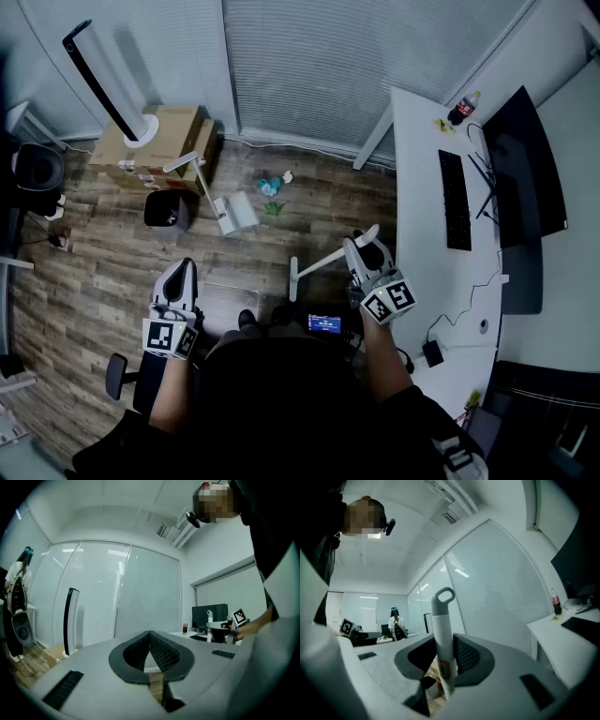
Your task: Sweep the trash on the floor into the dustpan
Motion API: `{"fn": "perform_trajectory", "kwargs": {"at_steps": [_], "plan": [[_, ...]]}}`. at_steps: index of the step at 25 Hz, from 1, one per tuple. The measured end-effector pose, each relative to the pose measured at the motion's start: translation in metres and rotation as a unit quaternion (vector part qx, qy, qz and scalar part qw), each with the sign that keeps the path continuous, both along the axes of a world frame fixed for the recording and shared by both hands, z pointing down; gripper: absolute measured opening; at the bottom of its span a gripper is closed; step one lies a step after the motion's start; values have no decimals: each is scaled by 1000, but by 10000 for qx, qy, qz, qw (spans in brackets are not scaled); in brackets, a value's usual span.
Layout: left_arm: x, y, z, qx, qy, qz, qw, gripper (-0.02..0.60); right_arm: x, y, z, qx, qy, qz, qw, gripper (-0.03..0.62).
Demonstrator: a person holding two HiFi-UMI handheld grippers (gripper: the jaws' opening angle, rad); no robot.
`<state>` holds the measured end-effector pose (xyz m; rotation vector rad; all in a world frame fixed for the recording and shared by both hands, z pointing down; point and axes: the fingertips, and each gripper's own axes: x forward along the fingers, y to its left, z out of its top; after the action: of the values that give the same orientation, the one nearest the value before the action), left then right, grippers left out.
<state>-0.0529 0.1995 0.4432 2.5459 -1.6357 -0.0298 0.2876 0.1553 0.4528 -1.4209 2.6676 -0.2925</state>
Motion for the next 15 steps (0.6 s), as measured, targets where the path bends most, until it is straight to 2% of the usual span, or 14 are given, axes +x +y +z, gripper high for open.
{"fn": "perform_trajectory", "kwargs": {"at_steps": [8,15], "plan": [[25,12,4,-103,-49,307,9995,-5,-24,11,-4,46,-118,-573,9983,106],[31,16,9,-142,-23,221,9997,-5,-28,25,-1,137,120,-673,9976,106]]}}
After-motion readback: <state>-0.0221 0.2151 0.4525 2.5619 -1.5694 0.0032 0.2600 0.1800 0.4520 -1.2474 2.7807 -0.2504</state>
